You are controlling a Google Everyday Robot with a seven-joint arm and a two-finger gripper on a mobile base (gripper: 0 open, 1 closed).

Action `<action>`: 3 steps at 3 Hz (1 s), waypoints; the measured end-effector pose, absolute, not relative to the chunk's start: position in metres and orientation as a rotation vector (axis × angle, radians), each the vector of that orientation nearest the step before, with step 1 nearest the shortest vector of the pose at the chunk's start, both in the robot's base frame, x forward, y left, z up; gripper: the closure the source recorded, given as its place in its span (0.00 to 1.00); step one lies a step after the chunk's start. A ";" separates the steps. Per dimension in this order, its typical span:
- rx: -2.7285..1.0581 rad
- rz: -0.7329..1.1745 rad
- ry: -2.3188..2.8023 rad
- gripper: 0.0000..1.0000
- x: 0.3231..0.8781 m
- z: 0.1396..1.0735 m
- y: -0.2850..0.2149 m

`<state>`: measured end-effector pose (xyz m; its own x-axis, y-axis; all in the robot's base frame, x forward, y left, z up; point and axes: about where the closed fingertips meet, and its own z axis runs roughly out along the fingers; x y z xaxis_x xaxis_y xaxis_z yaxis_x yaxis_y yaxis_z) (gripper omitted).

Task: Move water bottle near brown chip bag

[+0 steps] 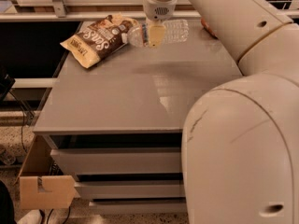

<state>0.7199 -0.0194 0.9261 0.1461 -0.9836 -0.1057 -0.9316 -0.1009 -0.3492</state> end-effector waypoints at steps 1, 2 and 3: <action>-2.042 -0.190 1.860 1.00 0.722 0.914 0.000; -2.002 -0.166 1.859 1.00 0.728 0.907 0.021; -1.993 -0.129 1.849 1.00 0.734 0.900 0.037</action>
Offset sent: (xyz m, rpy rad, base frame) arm 0.0116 0.0616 -0.0201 0.1275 -0.0297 -0.0609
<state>0.7336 0.0372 0.9001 0.1128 -0.9709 -0.2110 -0.9324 -0.0300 -0.3603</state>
